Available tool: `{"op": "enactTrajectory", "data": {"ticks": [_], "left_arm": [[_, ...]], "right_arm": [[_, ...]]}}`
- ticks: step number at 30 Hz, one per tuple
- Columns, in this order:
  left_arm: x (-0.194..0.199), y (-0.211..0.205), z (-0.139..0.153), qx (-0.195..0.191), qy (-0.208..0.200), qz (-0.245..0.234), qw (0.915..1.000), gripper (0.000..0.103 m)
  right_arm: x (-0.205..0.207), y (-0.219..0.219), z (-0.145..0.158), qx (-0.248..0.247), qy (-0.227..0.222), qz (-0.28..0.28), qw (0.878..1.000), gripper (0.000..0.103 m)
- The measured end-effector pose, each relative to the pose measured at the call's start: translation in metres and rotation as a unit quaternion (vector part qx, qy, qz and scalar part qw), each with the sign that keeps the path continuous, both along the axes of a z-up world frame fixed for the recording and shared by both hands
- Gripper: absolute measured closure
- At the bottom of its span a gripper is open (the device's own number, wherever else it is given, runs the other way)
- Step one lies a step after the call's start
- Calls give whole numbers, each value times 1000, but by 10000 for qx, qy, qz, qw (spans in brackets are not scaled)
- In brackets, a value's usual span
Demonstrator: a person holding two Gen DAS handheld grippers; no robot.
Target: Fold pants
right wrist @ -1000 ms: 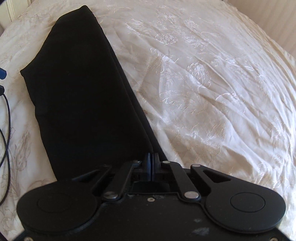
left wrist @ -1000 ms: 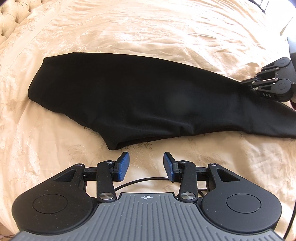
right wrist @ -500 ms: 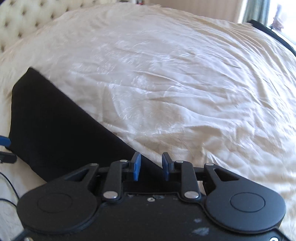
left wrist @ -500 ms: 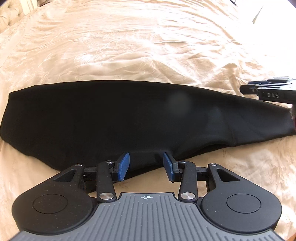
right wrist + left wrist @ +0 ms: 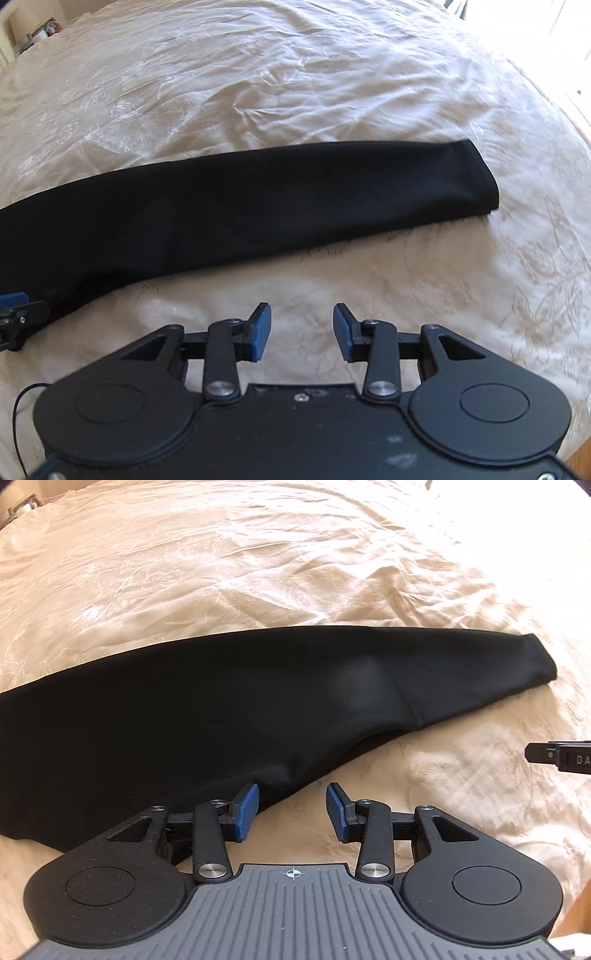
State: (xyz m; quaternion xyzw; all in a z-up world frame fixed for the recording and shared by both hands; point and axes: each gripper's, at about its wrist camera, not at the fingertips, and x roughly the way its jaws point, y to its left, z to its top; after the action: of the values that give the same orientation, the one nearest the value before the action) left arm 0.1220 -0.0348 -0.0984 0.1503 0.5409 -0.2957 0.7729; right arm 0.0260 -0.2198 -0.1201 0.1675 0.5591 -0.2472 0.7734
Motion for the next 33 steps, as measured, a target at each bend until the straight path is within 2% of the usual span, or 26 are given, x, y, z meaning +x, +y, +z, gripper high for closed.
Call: {"op": "enactTrajectory", "data": {"ticks": [7, 10, 15, 22, 26, 29, 33], "left_arm": [[-18, -13, 7, -43, -36, -180, 9998, 64], [-26, -25, 9, 18, -86, -257, 9996, 64], [-38, -55, 12, 101, -214, -305, 9993, 64], [-59, -130, 9, 127, -245, -442, 9986, 64], [-72, -180, -3, 133, -190, -637, 9977, 64], [-77, -206, -8, 206, -176, -663, 9974, 64], [-80, -227, -11, 286, -130, -612, 9976, 64]], "right_arm": [[-30, -19, 7, 198, -92, -281, 9994, 63], [-41, -42, 12, 428, -299, -475, 9975, 63], [-47, -95, 16, 395, -550, -710, 9952, 63], [-43, -165, 13, 586, -1018, -472, 9919, 63], [-31, -187, 1, 660, -936, 26, 9934, 65], [-22, -201, -12, 719, -819, 392, 9933, 70], [-4, -222, -30, 850, -691, 704, 9915, 96]]}}
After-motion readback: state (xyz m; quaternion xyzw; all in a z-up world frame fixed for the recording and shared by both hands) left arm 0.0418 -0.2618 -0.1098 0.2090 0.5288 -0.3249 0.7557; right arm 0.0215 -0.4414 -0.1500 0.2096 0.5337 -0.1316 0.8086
